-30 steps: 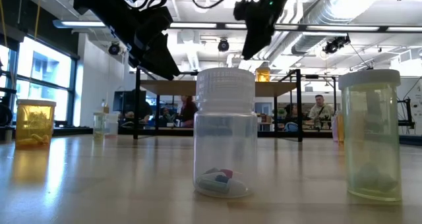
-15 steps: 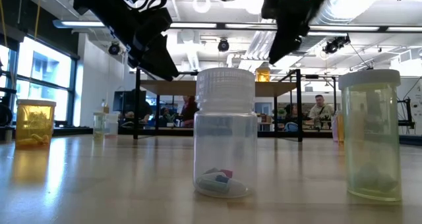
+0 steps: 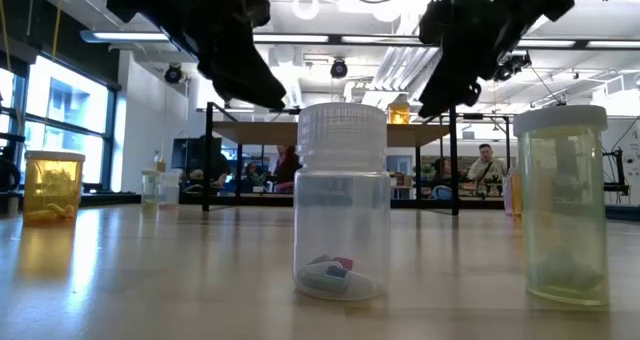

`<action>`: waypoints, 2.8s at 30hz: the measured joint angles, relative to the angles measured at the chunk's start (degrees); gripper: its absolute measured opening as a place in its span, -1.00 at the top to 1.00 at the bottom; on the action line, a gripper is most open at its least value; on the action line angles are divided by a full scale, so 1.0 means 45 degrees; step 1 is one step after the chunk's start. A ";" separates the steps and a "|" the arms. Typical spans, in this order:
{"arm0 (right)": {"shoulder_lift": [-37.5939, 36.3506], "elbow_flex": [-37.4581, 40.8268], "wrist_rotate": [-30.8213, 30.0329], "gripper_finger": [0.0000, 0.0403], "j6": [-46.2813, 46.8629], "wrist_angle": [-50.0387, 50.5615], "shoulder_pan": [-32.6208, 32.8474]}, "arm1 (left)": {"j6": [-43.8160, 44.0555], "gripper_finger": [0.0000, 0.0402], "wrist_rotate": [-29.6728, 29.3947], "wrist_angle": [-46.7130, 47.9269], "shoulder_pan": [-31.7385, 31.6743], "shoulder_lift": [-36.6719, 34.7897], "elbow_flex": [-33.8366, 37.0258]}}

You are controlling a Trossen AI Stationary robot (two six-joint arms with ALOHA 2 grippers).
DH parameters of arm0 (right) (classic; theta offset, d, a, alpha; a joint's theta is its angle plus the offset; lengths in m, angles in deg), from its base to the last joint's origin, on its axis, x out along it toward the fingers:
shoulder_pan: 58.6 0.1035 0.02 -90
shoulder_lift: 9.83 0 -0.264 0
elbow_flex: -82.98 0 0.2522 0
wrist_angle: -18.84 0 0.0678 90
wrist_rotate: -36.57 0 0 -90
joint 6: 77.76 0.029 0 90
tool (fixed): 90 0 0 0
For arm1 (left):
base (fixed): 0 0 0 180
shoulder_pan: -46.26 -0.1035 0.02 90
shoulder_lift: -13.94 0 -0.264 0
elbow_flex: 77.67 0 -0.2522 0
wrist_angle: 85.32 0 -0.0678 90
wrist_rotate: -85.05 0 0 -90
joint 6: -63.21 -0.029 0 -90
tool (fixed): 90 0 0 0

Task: Pick and place medicine bottles onto shelf by color
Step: Put the middle right yellow pill bottle on the shelf

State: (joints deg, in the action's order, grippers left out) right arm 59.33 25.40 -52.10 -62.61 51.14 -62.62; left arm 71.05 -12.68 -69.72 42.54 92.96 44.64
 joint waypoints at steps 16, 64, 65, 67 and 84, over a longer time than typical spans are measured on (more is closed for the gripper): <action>0.0010 0.1385 -0.2992 0.11 0.0872 -0.2171 0.2571 | -0.0696 -0.31 0.0483 -0.3186 0.1098 0.2198 -0.0006; 0.0019 0.1370 -0.3697 0.11 0.0934 -0.2754 0.3097 | -0.1460 -0.38 0.0993 -0.6487 0.1477 0.7336 -0.1847; 0.0019 0.1370 -0.3697 0.11 0.0915 -0.2751 0.3097 | -0.1459 -0.38 0.0994 -0.6517 0.1471 0.7333 -0.1871; 0.0019 0.1370 -0.3697 0.11 0.0911 -0.2756 0.3097 | -0.1459 -0.38 0.0999 -0.6562 0.1440 0.7333 -0.1931; 0.0019 0.1370 -0.3697 0.11 0.0910 -0.2754 0.3096 | -0.1454 0.24 0.1275 -0.6571 0.1434 0.7333 -0.1962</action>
State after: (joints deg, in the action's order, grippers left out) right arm 59.42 31.57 -68.74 -58.51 38.75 -48.69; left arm 64.51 -6.95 -99.29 49.00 125.96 35.81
